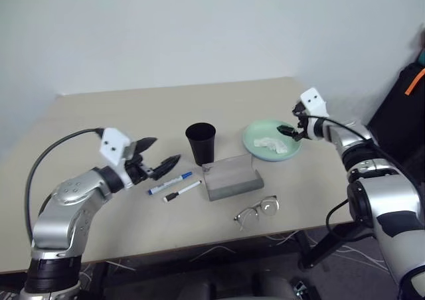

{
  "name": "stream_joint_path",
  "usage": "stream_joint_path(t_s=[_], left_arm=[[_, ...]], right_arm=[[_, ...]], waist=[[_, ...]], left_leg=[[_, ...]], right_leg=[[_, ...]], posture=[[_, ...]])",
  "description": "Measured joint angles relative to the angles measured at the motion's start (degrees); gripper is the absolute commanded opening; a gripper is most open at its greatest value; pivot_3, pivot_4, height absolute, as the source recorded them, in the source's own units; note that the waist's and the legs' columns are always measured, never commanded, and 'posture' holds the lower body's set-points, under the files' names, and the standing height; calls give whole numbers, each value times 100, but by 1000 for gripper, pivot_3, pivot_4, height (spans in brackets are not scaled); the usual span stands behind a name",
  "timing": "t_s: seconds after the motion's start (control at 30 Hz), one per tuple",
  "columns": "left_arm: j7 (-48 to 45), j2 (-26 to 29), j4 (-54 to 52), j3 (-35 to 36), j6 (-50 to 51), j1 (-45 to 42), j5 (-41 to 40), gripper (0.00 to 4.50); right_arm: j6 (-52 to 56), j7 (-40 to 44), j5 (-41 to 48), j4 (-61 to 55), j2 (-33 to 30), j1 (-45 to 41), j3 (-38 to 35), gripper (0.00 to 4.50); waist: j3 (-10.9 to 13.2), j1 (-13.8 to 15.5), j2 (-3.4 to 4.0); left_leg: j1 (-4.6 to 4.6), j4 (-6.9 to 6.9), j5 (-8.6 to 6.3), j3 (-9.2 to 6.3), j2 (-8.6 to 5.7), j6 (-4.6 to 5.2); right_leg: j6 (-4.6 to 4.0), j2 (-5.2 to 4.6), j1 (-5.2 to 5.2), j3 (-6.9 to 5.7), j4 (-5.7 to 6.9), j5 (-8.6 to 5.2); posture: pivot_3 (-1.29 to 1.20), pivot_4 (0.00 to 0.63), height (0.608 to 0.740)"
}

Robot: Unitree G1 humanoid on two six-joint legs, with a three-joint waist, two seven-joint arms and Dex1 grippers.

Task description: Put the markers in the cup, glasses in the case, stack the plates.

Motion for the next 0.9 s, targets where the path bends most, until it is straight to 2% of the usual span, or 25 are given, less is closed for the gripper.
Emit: stream_joint_path(t_s=[0.17,0.23,0.37,0.5,0.7,0.9], left_arm=[[205,-12,-247,-768,1111,-787,-33,4500],[342,-65,-279,-1080,1488,-1137,10,4500],[634,-343,-292,-2140,2371,-1953,235,4500],[648,-517,-131,-2808,3053,-2602,279,4500],[478,-736,161,-3785,3702,-3477,417,4500],[179,-900,397,-4600,4039,-3948,467,4500]], right_arm=[[456,1397,384,-1576,-564,744,-3,4473],[739,1593,476,-1917,-680,896,-3,4473],[1346,1854,630,-2612,-929,967,-7,4473],[1581,2193,874,-3477,-1199,1362,-7,4473],[1726,2637,1213,-4419,-1544,1912,11,4473],[1723,3194,1524,-5245,-2003,2428,23,4473]], waist=[[1,13,0],[3,10,2],[6,0,6],[7,10,4],[9,12,4],[12,14,-2]], left_leg=[[3,10,-1,-11,3,1],[4,19,-1,-9,4,1],[7,31,-1,-10,10,0],[7,29,-1,-20,12,1],[2,29,-3,-12,-1,3],[3,34,-10,-5,-11,15]], right_leg=[[4,16,10,8,1,-3],[4,19,12,11,4,-3],[5,46,18,34,2,-4],[4,67,17,54,3,-5],[12,72,15,93,0,-9],[21,79,16,127,0,-16]], posture=[[0,0,727],[0,0,727],[0,0,727],[0,0,727],[0,0,727],[0,0,727]])
